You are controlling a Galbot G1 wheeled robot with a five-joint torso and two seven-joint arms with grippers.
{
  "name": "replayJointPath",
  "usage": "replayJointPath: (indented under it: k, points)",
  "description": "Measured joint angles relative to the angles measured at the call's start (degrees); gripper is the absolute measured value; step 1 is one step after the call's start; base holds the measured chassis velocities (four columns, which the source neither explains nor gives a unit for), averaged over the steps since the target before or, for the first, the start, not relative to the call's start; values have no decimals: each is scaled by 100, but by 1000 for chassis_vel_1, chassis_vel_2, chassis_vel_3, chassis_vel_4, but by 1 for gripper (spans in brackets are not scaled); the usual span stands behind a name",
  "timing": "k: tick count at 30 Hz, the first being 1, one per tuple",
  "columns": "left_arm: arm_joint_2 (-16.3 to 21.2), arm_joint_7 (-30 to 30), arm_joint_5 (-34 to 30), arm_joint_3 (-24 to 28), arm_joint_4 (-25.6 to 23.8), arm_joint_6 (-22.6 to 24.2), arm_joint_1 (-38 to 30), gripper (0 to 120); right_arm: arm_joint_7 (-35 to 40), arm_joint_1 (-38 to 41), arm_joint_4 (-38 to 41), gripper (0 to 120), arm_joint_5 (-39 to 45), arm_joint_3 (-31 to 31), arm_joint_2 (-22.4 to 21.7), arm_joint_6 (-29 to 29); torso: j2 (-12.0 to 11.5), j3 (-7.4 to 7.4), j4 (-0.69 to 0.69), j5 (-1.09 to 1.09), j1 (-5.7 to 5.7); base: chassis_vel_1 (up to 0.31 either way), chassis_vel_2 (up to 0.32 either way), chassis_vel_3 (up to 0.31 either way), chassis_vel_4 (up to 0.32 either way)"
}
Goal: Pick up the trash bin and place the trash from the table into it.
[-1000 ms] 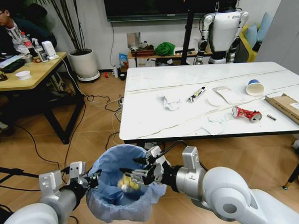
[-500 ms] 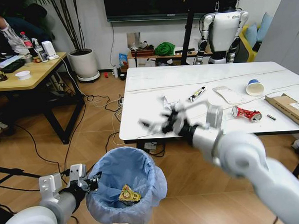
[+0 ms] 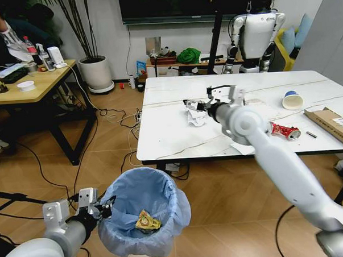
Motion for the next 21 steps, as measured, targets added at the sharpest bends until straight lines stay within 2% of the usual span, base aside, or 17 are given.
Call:
replayJointPath:
  k: [7,17,20,21]
  points:
    - [-12,42,-12,-69,0,0,9,3,0,186,-881,100,-910,-270,451,4,0,-1,0,0,-1,0,0,0,0]
    - [-35,117,-39,-126,0,0,-12,3,47,314,-1515,100,-1196,-387,689,42,0,-1,-1,1,-1,0,0,0,0]
    - [-39,124,-46,-130,0,0,-19,3,52,297,-1531,96,-1205,-404,685,55,0,-1,-1,0,-1,0,0,0,0]
    - [-39,132,-51,-133,0,0,-26,3,57,281,-1547,90,-1209,-407,685,64,0,-1,-1,1,-1,0,0,0,0]
